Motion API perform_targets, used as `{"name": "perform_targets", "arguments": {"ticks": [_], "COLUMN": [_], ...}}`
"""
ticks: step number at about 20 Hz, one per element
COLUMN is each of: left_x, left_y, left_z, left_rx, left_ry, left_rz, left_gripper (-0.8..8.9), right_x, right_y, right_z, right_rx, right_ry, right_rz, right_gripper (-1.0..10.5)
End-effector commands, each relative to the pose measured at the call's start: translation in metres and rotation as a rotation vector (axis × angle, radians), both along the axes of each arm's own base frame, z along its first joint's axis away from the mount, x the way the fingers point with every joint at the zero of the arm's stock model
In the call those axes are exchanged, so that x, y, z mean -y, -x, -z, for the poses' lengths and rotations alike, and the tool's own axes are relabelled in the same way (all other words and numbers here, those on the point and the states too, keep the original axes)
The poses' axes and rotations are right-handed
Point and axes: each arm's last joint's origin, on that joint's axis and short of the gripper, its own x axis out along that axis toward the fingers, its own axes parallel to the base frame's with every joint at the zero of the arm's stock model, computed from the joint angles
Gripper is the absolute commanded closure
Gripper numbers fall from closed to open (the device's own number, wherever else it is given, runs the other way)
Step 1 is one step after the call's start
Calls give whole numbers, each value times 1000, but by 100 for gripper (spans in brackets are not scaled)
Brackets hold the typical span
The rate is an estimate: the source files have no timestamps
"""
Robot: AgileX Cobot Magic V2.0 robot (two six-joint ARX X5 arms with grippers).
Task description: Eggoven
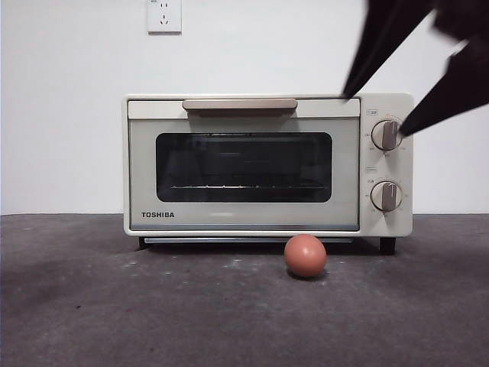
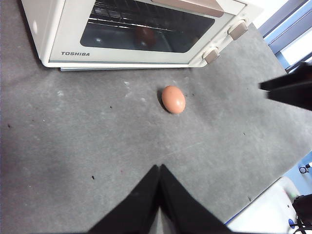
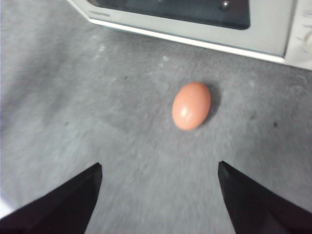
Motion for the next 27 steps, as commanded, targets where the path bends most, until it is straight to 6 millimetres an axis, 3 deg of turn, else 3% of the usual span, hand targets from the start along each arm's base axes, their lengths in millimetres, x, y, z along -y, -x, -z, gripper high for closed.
{"name": "perform_targets", "arguments": {"ticks": [1,9,14,27], "left_x": [0,0,0,1], "left_y": [-1,-1,-1,-1], "left_z": [-7,-7,-7,-6], "left_rx": [43,45,42,41], "left_ry": [-7,-7,-7,-7], "left_rz": [15,15,15,15], "left_gripper": [808,808,808,808], "right_x": [-18,-56,-67,-83], "right_y": [-15,-46,-63,-87], "right_z": [9,57,90,113], "right_rx": [-12,-37,-65,-84], "right_ry": [9,99,140,173], "right_rz": [36,81,103,114], "right_gripper": [562,563,563,567]}}
